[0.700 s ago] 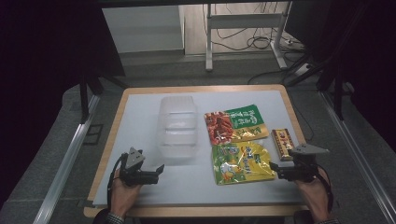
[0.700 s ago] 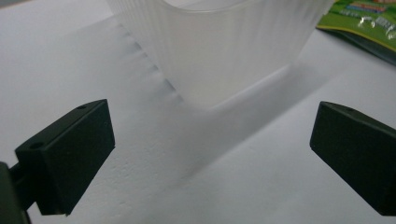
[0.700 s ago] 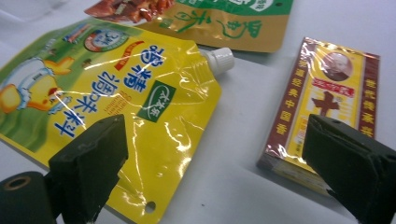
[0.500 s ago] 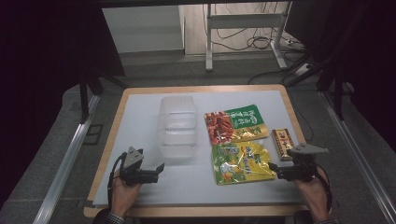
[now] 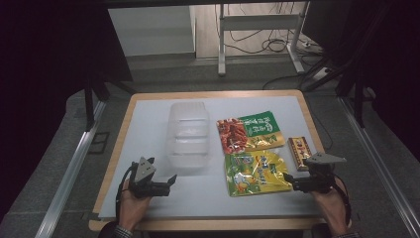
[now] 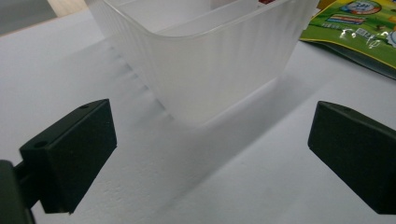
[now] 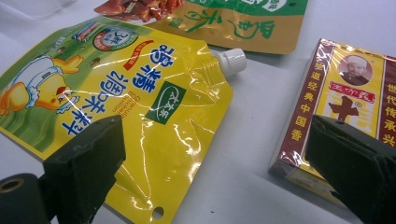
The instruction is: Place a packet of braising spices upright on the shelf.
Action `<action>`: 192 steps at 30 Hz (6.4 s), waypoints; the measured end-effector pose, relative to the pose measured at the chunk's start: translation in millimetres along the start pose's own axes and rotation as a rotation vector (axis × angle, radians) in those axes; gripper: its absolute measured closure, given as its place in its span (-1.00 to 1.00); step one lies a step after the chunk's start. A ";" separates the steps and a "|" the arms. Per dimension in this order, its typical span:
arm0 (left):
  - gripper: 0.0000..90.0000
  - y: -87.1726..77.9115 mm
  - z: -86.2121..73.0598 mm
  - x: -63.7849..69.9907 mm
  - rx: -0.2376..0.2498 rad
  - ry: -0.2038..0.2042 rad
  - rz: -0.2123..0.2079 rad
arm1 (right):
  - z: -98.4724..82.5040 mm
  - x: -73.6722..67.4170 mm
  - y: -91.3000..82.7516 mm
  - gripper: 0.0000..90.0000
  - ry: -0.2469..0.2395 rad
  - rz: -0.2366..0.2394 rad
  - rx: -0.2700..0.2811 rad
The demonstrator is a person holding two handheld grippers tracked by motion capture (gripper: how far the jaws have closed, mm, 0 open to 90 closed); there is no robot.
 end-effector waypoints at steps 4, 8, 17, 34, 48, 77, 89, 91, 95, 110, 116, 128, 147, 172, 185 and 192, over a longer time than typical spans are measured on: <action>-0.96 -0.4 0.7 0.9 0.007 -0.005 -0.013 | -0.2 0.1 0.1 -0.89 0.000 0.001 -0.002; -0.95 -1.0 1.9 3.5 0.015 -0.005 -0.025 | 0.2 0.3 -0.4 -0.89 0.002 -0.001 0.001; -0.99 -1.3 7.0 16.8 0.010 0.033 -0.040 | 0.9 0.7 -2.2 -0.89 0.008 -0.005 0.010; -1.00 -4.9 18.1 39.3 0.034 0.040 -0.130 | 1.4 0.5 -2.8 -0.89 0.005 -0.005 0.016; -0.95 -3.2 22.7 52.6 0.020 0.055 -0.167 | 2.0 0.5 -3.2 -0.89 0.007 -0.003 0.023; -0.52 22.1 39.3 79.0 0.031 0.080 -0.283 | 3.2 0.7 -2.3 -0.89 -0.003 -0.010 0.030; -0.25 44.1 49.6 96.0 0.010 0.079 -0.345 | 4.2 2.1 -4.1 -0.89 -0.004 -0.019 0.042; -0.19 48.1 51.7 99.3 0.006 0.077 -0.351 | 4.2 2.2 -3.9 -0.89 -0.004 -0.020 0.042; -0.02 56.6 56.4 107.2 0.004 0.082 -0.369 | 4.2 2.2 -3.8 -0.89 -0.005 -0.020 0.040; 0.78 92.3 57.6 130.1 -0.056 0.128 -0.373 | 4.0 2.9 -4.1 -0.89 -0.003 -0.016 0.040; 0.96 105.0 53.9 133.9 -0.088 0.140 -0.393 | 3.5 2.5 -3.5 -0.89 -0.003 -0.012 0.031; 0.99 121.1 46.5 136.2 -0.158 0.187 -0.379 | 2.1 0.5 -1.1 -0.89 -0.006 0.006 0.011; 1.00 123.3 39.3 135.0 -0.171 0.207 -0.355 | -3.0 -11.8 10.9 -0.89 -0.016 0.099 -0.053; 1.00 123.3 38.3 133.4 -0.180 0.200 -0.358 | -8.8 -21.7 38.9 -0.89 0.044 0.218 -0.146; 1.00 123.6 38.4 132.1 -0.183 0.184 -0.370 | 9.2 -32.4 46.5 -0.89 0.116 0.310 -0.093; 1.00 123.2 38.3 132.7 -0.181 0.194 -0.363 | 19.4 -42.9 46.8 -0.83 0.172 0.347 -0.113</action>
Point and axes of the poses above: each handheld gripper's, and its own axes: y roughly forward along the jaws, z roughly out of its top, x roughly to its right, the point moved 5 cm from there along y, roughly forward along the jaws, and after that the axes turned 2 degrees about x, right-handed, at the moved point
